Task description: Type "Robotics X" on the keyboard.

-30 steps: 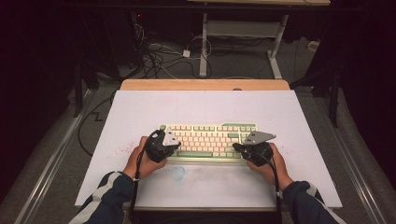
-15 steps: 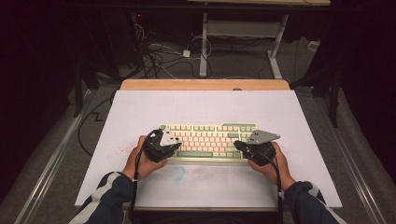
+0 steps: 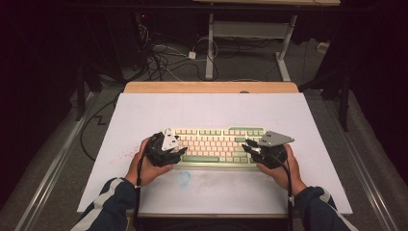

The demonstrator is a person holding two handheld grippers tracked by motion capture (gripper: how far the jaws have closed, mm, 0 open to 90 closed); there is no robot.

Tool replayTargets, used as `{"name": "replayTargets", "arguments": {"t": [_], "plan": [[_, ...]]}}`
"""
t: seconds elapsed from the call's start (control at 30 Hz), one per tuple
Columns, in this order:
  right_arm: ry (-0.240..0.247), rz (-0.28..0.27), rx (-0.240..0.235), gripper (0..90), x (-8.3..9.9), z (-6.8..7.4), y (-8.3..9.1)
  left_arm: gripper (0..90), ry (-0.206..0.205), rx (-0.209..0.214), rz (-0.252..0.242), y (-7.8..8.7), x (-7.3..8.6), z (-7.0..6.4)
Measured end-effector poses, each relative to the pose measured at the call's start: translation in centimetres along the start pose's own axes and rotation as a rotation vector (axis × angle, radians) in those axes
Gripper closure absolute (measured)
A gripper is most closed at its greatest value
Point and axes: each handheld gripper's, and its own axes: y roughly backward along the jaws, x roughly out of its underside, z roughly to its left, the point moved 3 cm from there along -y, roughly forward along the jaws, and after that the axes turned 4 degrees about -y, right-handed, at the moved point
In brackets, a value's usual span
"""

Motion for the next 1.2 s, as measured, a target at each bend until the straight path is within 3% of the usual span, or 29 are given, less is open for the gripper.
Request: {"name": "replayTargets", "arguments": {"t": [0.4, 0.6, 0.9, 1.2], "plan": [[-0.04, -0.006, 0.1, 28.0, 0.08, -0.49, -0.43, 24.9, 0.017, 0.002, -0.031, 0.07, 0.01, -0.15], [-0.046, -0.021, 0.126, 18.3, -0.08, -0.42, -0.53, 18.2, 0.013, -0.005, -0.027, -0.1, 0.16, -0.13], [-0.032, -0.041, 0.132, 19.0, -0.33, -0.09, -0.49, 20.0, 0.026, -0.013, -0.041, -0.24, 0.0, -0.29], [-0.013, -0.051, 0.14, 20.6, -0.56, 0.26, -0.24, 19.5, 0.012, -0.021, -0.054, 0.09, -0.29, -0.37]]}}
